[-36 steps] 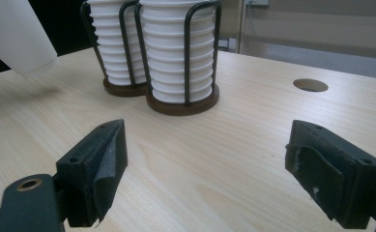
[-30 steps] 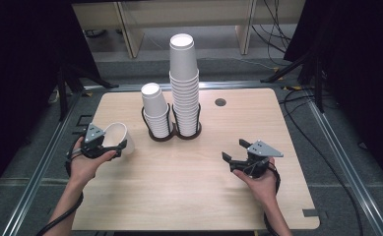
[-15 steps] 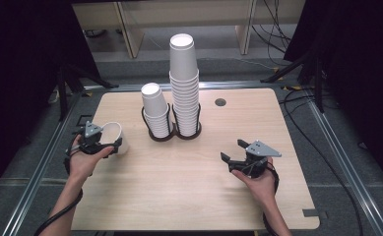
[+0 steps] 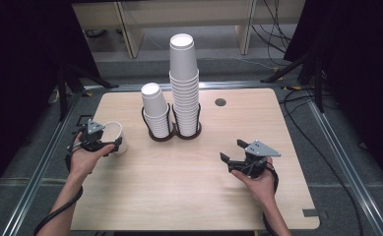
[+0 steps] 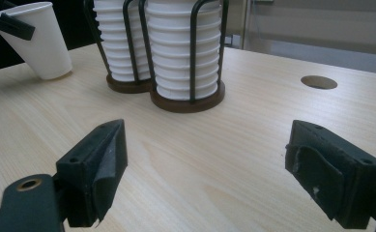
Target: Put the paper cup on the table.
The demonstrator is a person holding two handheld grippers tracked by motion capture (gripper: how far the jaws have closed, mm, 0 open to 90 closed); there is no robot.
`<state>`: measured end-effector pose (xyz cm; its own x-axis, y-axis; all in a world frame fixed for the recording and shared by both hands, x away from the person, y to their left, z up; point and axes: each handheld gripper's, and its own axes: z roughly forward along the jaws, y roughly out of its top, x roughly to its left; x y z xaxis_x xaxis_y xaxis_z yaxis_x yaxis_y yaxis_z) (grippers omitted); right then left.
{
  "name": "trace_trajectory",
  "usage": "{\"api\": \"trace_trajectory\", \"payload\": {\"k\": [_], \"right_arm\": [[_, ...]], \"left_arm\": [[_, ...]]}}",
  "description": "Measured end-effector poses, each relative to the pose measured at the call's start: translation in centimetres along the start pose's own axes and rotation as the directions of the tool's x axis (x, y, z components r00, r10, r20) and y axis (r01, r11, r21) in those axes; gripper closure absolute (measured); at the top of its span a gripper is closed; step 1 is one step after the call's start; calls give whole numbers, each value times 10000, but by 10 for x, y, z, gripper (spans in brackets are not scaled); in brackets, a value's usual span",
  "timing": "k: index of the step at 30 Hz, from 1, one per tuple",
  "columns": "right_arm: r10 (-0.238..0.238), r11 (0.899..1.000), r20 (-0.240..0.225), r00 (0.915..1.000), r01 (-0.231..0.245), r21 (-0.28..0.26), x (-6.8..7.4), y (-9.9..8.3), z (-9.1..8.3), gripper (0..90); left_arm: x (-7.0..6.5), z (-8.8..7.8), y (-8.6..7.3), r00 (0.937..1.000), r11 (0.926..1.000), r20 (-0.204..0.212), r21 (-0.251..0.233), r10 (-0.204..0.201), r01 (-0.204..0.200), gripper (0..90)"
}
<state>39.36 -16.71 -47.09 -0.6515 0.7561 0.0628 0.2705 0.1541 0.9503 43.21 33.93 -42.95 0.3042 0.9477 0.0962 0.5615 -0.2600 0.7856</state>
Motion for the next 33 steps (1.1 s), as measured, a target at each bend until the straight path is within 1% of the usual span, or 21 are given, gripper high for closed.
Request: {"api": "trace_trajectory", "payload": {"k": [1, 3, 5, 7, 11, 14, 15, 16, 17, 18, 20, 21, 22, 23, 25, 27, 28, 29, 30, 31, 33], "right_arm": [[-7, 10000, -23, 10000, 7, -12, 0, 0, 0, 155], [-126, 9999, -172, 9998, 126, 3, -1, 0, 1, 155], [-177, 9998, -119, 9998, 177, 14, 0, 0, 1, 154], [73, 9999, -69, 9999, -73, 71, 2, 0, 1, 154], [14, 9998, -112, 9999, -12, 176, 2, 0, 1, 154], [133, 9997, -149, 9998, -130, 221, 3, 1, 1, 154], [-99, 9998, -63, 9999, 100, 147, 2, 1, 1, 154], [-99, 9998, -63, 9999, 100, 147, 2, 1, 1, 154], [88, 9998, -139, 9999, -86, 194, 3, 0, 2, 154], [-94, 9999, 4, 10000, 94, 68, 2, 0, 3, 155], [-86, 9999, 11, 10000, 85, 82, 2, 0, 3, 155], [-108, 9997, -58, 9999, 110, 234, 1, 1, 2, 154], [-104, 9996, -61, 9999, 106, 272, 2, 1, 2, 154], [-42, 9996, -71, 10000, 44, 291, 2, 1, 2, 155], [-222, 9997, -77, 9997, 222, 102, 1, 1, 3, 155], [-254, 9997, 12, 9997, 254, 10, 1, 1, 3, 155], [32, 9998, -89, 10000, -31, 189, 3, 1, 3, 154], [3, 9998, -112, 9999, -1, 205, 3, 1, 3, 155], [-245, 9997, -67, 9997, 245, 74, 1, 1, 3, 155], [-239, 9997, -34, 9997, 239, 34, 2, 1, 3, 154], [-276, 9995, -93, 9996, 277, 122, 1, 1, 3, 154]], "left_arm": [[0, 1, 0, 9999, 9999, -10, 135, 102, -102, 148], [0, 2, 0, 10000, 9999, 16, 146, 75, -75, 146], [0, 3, 0, 10000, 9999, 6, 118, 44, -44, 145], [0, 3, 1, 9999, 9997, 7, 196, 154, -154, 143], [0, 5, 1, 9999, 9999, 14, 113, 116, -116, 133], [0, 5, 0, 9999, 9998, 75, 128, 141, -142, 116], [-1, 5, 0, 9998, 9997, 43, 139, 192, -193, 107], [-1, 5, 0, 9998, 9997, 43, 139, 192, -193, 98], [-1, 5, 0, 9997, 9996, 61, 139, 251, -252, 98], [-1, 6, -1, 9997, 9996, 4, 146, 258, -258, 62], [-1, 6, -1, 9998, 9998, 40, 109, 190, -190, 0], [-2, 6, -1, 9997, 9999, 213, -40, 141, -140, 0], [-2, 6, -1, 9994, 9997, 246, 13, 243, -243, 0], [-3, 6, -1, 9996, 9998, 186, -37, 218, -217, 0], [-3, 5, -1, 9998, 9999, 119, -70, 141, -141, 0], [-2, 5, -2, 9998, 9998, 134, -144, 138, -136, 0], [-2, 4, -2, 9999, 9998, 80, -170, 131, -130, 0], [-2, 3, -2, 9998, 9996, 65, -203, 186, -184, 0], [-2, 3, -2, 9999, 9995, 111, -296, 55, -51, 0], [-1, 2, -2, 9999, 9996, 95, -256, 119, -117, 0], [-2, 1, -2, 9999, 9994, 100, -335, 63, -60, 0]]}}
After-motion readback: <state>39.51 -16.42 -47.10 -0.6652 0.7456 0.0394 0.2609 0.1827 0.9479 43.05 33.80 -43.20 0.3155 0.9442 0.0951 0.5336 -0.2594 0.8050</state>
